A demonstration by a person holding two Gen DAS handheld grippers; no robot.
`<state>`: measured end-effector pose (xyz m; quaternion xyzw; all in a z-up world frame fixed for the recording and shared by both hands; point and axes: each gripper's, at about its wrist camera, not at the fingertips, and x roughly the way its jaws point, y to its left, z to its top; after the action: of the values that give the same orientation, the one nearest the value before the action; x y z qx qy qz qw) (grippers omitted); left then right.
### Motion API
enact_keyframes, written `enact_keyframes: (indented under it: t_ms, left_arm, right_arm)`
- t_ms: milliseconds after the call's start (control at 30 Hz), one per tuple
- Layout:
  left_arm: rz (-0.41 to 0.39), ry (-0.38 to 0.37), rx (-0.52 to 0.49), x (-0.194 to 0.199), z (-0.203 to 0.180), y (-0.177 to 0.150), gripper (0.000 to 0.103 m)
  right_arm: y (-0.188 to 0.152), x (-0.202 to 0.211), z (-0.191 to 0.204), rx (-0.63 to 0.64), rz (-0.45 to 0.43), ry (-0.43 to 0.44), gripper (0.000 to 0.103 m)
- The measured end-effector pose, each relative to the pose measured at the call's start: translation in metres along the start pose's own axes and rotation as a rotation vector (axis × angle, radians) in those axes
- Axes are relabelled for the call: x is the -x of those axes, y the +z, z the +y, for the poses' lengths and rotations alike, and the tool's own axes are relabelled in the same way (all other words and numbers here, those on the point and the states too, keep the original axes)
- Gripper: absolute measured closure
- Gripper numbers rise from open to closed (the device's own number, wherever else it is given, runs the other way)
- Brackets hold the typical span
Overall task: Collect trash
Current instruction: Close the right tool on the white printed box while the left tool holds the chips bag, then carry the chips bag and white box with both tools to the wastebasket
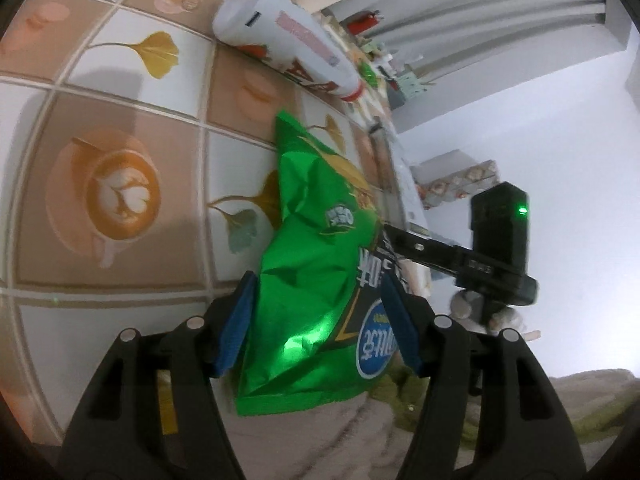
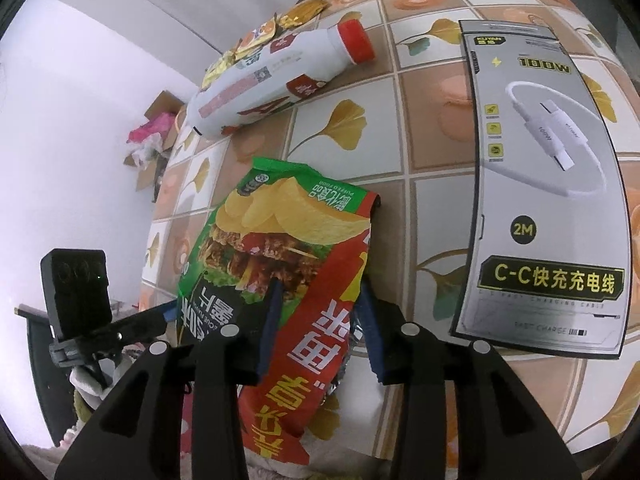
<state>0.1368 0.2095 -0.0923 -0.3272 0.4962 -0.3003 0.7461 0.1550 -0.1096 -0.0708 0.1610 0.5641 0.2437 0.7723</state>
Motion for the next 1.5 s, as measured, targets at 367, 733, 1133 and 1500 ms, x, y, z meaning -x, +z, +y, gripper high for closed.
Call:
enact_keyframes:
  t_ms: [367, 733, 1133, 1500]
  left_arm:
    - [0.015, -0.182, 0.079, -0.025, -0.012, -0.009, 0.074]
    - [-0.051, -0.079, 0.006, -0.020, -0.037, -0.001, 0.092]
    - [-0.053, 0.192, -0.263, -0.033, -0.115, -0.002, 0.094]
    - [-0.028, 0.291, -0.455, -0.062, -0.171, -0.006, 0.095]
  right_arm:
    - [-0.004, -0.003, 0.011, 0.048, -0.013, 0.028, 0.066]
    - [0.006, 0.095, -0.017, 0.060, -0.283, -0.124, 0.029]
    - [0.053, 0.048, -0.058, -0.001, -0.184, -0.381, 0.015]
    - [0.065, 0.025, -0.061, 0.040, -0.115, -0.465, 0.015]
